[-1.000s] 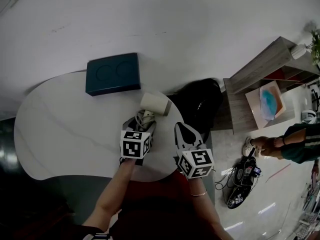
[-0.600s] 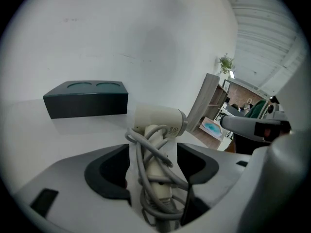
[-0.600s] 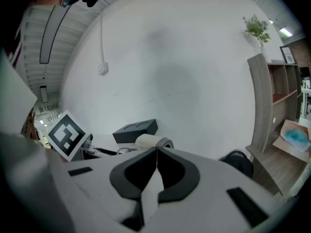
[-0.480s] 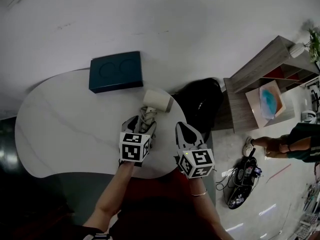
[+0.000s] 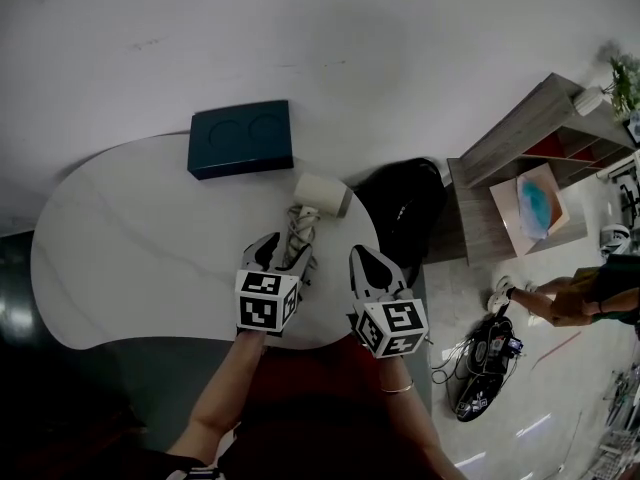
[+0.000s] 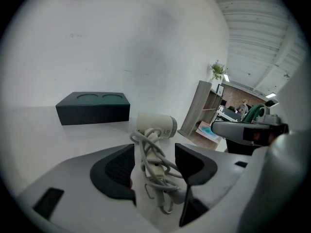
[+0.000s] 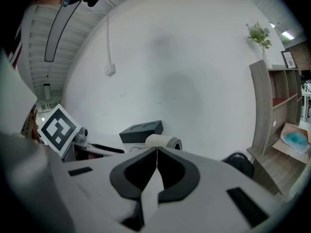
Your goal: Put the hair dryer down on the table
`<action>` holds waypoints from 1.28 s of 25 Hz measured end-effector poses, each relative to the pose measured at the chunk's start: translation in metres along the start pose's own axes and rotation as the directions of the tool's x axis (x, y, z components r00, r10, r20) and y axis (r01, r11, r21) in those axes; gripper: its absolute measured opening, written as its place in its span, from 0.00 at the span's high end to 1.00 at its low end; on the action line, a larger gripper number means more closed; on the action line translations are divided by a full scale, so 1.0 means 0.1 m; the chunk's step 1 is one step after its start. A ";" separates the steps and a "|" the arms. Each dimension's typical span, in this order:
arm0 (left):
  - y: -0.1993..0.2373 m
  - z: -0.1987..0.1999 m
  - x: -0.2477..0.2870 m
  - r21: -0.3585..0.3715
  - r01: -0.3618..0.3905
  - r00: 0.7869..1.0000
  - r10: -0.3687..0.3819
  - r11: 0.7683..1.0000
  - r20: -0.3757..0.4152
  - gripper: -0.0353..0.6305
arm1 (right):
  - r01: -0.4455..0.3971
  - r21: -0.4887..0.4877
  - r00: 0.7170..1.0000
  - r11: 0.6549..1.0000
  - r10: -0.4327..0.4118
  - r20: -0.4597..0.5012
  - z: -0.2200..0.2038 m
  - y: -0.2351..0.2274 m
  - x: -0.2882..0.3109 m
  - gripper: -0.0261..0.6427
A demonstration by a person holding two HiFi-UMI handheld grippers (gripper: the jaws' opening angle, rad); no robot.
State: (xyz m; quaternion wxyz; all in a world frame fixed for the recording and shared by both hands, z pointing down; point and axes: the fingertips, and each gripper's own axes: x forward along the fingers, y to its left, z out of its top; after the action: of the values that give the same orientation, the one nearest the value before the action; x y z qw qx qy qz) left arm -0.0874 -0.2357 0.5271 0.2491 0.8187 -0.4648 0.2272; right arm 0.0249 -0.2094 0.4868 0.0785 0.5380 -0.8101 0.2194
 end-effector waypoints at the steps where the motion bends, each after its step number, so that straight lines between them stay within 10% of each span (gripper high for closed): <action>1: 0.00 0.01 -0.03 0.002 0.000 1.000 0.000 1.000 0.008 0.53 | -0.001 -0.002 1.000 1.000 0.001 0.002 0.00 0.02 -0.02 0.94; 32: -0.02 0.13 -1.42 0.029 -0.066 0.960 0.055 0.997 0.273 0.90 | 0.004 -0.028 0.983 1.000 0.001 0.185 0.19 0.69 -0.83 0.94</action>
State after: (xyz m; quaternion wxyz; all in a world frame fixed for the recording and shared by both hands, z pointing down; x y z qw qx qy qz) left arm -0.1494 -0.1513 0.4308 0.1604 0.8321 -0.5151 0.1288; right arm -0.0017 -0.1259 0.4214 0.0106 0.5554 -0.8166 0.1567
